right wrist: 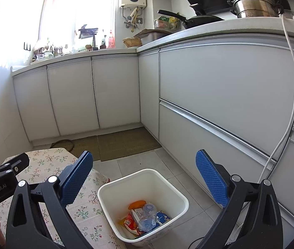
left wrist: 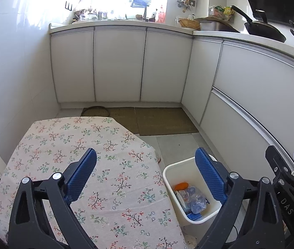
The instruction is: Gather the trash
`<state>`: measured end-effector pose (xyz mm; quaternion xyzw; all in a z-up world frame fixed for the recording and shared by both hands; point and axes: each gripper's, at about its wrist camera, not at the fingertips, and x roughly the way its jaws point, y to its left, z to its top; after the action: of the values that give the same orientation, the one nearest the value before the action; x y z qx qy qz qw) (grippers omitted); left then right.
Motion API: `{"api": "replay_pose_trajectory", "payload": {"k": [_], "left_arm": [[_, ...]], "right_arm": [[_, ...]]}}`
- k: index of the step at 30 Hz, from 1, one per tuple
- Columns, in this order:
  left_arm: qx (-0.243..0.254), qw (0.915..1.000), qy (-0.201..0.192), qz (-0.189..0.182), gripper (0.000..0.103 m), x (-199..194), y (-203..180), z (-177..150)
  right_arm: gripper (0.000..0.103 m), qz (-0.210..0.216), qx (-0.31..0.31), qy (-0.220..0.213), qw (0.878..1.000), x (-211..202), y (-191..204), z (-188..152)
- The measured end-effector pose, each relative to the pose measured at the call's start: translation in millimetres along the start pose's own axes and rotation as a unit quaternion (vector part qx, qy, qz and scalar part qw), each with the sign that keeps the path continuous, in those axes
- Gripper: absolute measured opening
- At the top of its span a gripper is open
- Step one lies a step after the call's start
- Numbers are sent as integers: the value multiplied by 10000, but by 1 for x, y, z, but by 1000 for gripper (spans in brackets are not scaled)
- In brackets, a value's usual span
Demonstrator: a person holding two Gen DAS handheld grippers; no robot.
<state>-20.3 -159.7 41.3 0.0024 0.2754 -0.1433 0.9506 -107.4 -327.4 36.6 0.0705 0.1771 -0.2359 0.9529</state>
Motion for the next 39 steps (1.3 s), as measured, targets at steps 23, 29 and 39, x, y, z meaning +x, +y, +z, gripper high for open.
{"api": "replay_pose_trajectory", "payload": {"k": [23,29,39], "left_arm": [[125,9995,-5,-283,69,2,-5,-2],[109,9995,12,-311,68,2,-5,-1],[53,9997,-8,-240,92,0,-5,1]], "right_arm": [[96,-32,-26,-12,10000,4,-4,0],[96,-72,-44,-1,10000,7,-5,-1],[96,-112,-56,-16,9999,9,-6,-2]]}}
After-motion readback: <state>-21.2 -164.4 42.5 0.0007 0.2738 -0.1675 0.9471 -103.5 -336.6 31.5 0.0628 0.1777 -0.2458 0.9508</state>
